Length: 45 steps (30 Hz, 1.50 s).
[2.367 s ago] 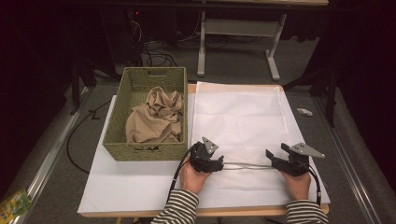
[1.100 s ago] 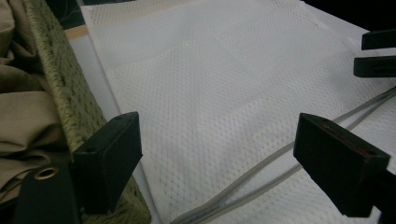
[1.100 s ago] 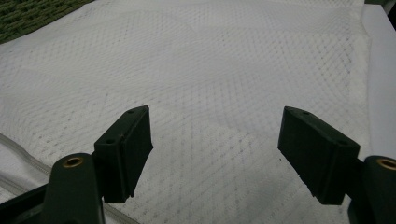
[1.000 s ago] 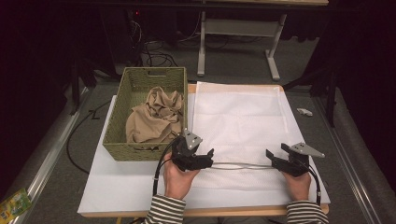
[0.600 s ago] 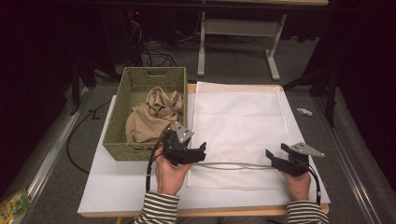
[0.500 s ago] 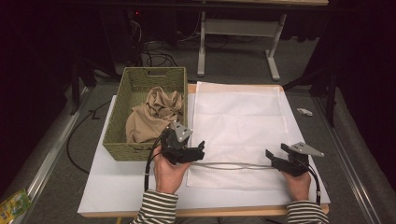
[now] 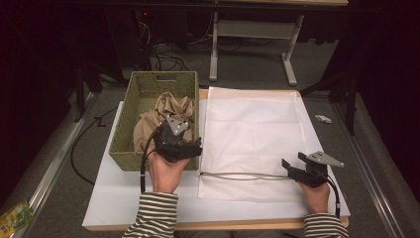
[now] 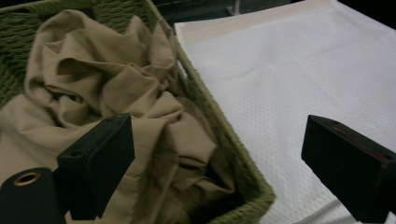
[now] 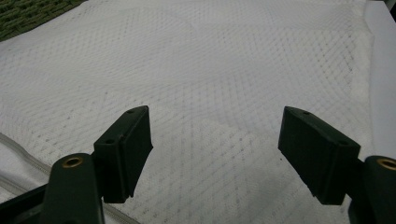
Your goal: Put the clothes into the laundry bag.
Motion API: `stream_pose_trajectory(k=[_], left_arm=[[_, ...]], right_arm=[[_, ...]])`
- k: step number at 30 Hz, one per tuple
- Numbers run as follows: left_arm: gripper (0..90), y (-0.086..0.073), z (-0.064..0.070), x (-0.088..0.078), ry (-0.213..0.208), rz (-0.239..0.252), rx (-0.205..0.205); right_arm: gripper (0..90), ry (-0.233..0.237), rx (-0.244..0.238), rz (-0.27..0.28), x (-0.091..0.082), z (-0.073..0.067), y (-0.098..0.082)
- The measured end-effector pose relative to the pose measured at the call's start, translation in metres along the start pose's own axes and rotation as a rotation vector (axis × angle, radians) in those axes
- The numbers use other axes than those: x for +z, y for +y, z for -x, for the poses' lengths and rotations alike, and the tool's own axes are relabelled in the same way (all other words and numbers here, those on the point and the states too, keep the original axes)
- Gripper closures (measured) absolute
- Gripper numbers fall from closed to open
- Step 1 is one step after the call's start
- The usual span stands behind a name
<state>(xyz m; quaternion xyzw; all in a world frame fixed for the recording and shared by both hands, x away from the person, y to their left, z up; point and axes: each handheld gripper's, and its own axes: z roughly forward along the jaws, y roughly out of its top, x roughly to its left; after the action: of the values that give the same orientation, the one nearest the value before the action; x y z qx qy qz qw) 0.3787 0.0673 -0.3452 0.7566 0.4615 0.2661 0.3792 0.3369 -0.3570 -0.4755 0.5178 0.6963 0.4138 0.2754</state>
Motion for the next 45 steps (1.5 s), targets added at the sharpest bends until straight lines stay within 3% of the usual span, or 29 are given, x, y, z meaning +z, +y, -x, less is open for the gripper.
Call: stream_pose_trajectory(k=[5, 13, 21, 25, 28, 34, 36, 38, 45], left_arm=[[6.0, 0.007, -0.022, 0.012, 0.052, -0.058, -0.012], [0.5, 0.010, -0.042, 0.031, 0.060, -0.109, -0.029], [0.0, 0.018, -0.049, 0.052, 0.044, -0.154, -0.006], [0.0, 0.023, -0.052, 0.067, 0.038, -0.218, 0.017], [0.0, 0.025, -0.053, 0.073, 0.038, -0.226, 0.022], [0.0, 0.028, -0.058, 0.098, 0.059, -0.319, 0.029], [0.0, 0.029, -0.059, 0.101, 0.059, -0.332, 0.033], [0.0, 0.029, -0.062, 0.106, 0.064, -0.315, 0.038], [0.0, 0.020, -0.076, 0.129, 0.093, -0.379, 0.033]], right_arm=[[25.5, 0.000, 0.001, -0.002, 0.000, -0.001, 0.000], [25.5, 0.001, 0.002, -0.001, 0.000, 0.000, 0.000], [25.5, 0.001, -0.003, 0.000, 0.000, -0.001, 0.000], [25.6, 0.001, 0.000, -0.002, 0.000, -0.001, 0.000], [25.6, 0.001, -0.006, -0.003, 0.000, -0.001, 0.000], [25.6, 0.002, 0.000, -0.007, 0.000, -0.001, 0.000], [25.6, 0.002, -0.005, -0.006, 0.000, 0.000, 0.000], [25.7, 0.002, -0.009, -0.005, 0.001, 0.000, 0.000], [25.7, 0.001, -0.010, -0.010, 0.001, 0.000, 0.000]])
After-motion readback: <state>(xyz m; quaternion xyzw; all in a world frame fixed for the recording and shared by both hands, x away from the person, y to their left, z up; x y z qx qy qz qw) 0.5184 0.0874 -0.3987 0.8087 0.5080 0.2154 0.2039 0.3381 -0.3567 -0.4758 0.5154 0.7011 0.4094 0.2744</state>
